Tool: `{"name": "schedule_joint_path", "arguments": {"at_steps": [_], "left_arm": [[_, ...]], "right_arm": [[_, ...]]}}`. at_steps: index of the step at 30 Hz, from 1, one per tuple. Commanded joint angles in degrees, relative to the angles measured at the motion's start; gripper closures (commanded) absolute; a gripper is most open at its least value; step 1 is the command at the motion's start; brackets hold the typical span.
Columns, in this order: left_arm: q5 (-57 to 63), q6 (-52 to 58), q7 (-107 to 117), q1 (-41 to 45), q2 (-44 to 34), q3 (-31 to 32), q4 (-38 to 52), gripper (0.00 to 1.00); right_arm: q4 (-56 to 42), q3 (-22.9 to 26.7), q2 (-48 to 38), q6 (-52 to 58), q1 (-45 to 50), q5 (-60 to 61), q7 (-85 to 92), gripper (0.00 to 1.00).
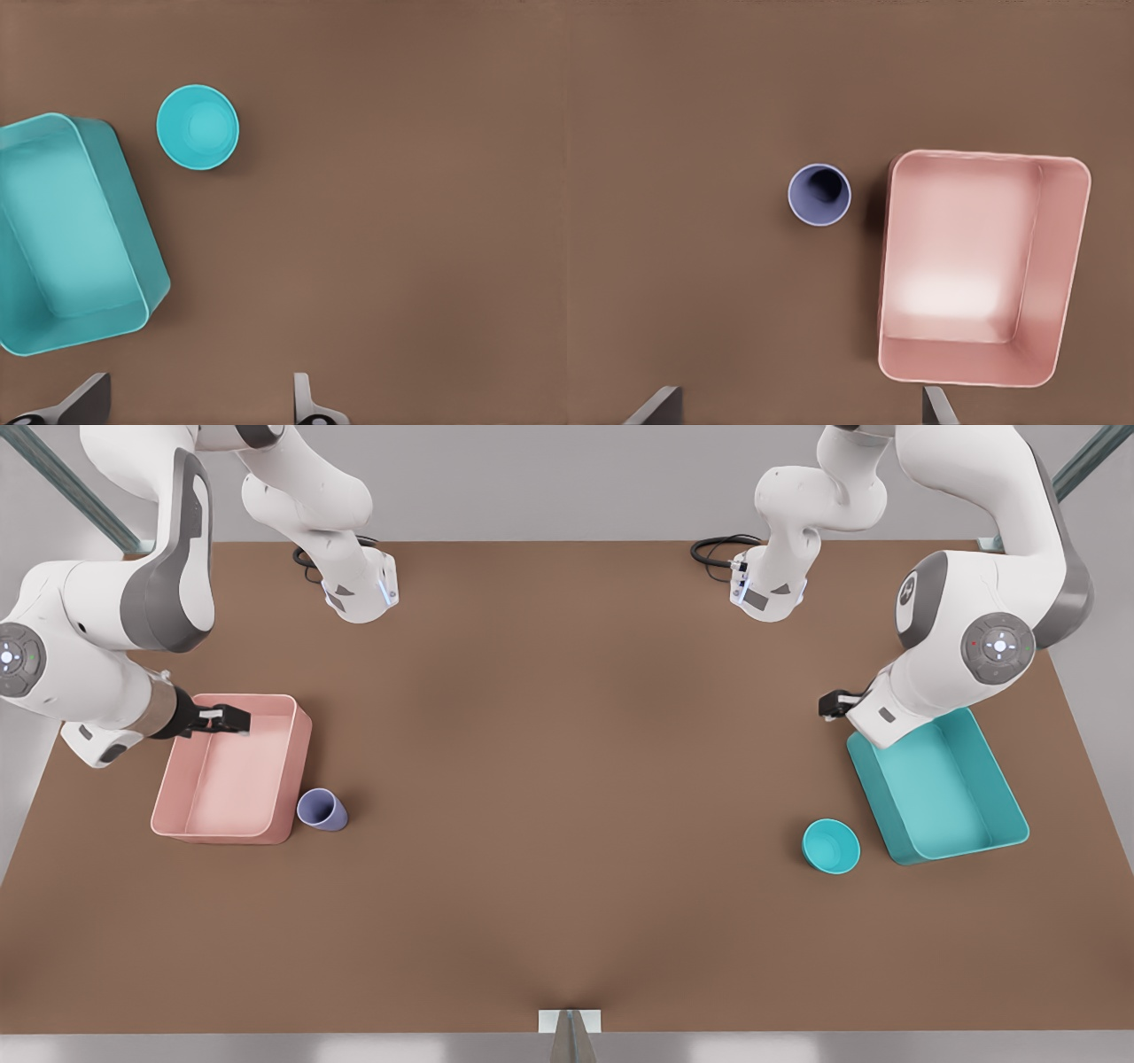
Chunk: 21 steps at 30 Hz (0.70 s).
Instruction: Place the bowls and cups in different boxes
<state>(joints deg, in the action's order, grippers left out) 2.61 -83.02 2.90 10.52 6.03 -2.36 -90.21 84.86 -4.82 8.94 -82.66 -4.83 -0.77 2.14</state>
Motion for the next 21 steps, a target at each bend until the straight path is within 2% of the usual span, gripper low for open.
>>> {"name": "schedule_joint_path", "arguments": {"at_steps": [1, 2, 4, 6, 7, 10, 12, 17, 21], "left_arm": [[-0.1, -0.4, 0.0, 0.0, 0.0, 0.0, 0.0, 0.00], [0.0, -0.8, 0.1, 0.0, 0.6, 0.0, 0.1, 0.00], [0.4, -12.8, 0.2, 0.0, 13.6, 0.0, 4.1, 0.00], [1.0, -27.3, 0.0, -0.1, 25.2, -0.1, 6.7, 0.00], [1.1, -31.1, -0.3, -0.1, 27.6, -0.1, 6.7, 0.00], [3.3, -35.0, -0.1, -0.9, 31.7, -0.3, 5.1, 0.00], [5.6, -36.7, -0.2, -1.2, 32.0, -0.3, 2.4, 0.00], [6.3, -37.0, -0.1, -2.0, 33.9, -0.5, 0.0, 0.00], [6.3, -37.1, 0.1, -2.1, 35.1, -0.6, -2.1, 0.00]], "right_arm": [[0.0, 0.0, 0.0, -1.4, 0.0, -0.1, 0.4, 0.00], [-0.2, -0.1, 0.3, -1.3, 0.0, -0.2, 0.6, 0.00], [-1.5, 0.0, 4.2, -4.6, 0.0, -0.6, 1.6, 0.00], [-10.5, -0.1, 17.2, -6.1, 0.0, -0.3, 1.4, 0.00], [-10.9, -0.1, 19.4, -9.4, 0.2, 0.0, 0.7, 0.00], [-10.4, 0.0, 26.0, -18.4, 0.0, 1.9, -0.2, 0.00], [-10.4, 0.4, 28.1, -20.3, -0.2, 2.0, -1.4, 0.00], [-5.8, 0.5, 27.2, -22.9, -0.2, 0.2, -1.0, 0.00], [4.1, 0.3, 20.9, -26.2, -0.1, -0.8, -1.0, 0.00]]}}
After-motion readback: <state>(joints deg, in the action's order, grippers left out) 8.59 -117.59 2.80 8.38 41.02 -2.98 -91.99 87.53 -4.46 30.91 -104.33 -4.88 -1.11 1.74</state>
